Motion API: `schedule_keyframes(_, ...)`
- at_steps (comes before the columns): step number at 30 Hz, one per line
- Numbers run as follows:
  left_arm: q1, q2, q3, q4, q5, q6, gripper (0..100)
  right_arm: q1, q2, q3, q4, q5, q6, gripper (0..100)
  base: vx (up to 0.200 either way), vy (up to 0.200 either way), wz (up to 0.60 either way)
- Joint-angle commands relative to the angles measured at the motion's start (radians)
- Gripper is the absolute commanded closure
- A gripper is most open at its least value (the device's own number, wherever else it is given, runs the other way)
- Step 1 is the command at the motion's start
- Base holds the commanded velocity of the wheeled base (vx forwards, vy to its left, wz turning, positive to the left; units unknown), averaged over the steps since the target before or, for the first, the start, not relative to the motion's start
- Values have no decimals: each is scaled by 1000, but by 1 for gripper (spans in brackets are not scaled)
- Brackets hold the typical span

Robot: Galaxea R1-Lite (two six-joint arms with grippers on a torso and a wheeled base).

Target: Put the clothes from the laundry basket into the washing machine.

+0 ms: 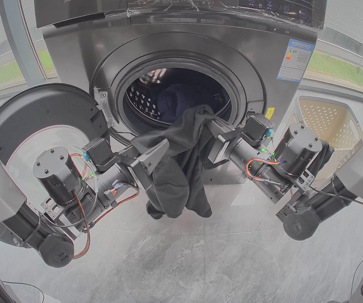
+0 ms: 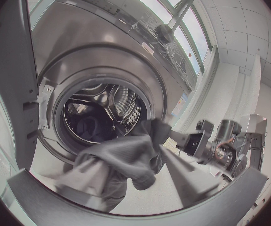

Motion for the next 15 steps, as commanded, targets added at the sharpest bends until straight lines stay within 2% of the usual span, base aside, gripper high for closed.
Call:
schedule_keyframes(1,-3,25,50,1,-17,0,0,12,-101,-6,10,0,0,100,0,0,0)
schedule_keyframes(15,-2,195,34,0,-20,11,0,12,-136,-27,10,0,0,100,0,0,0)
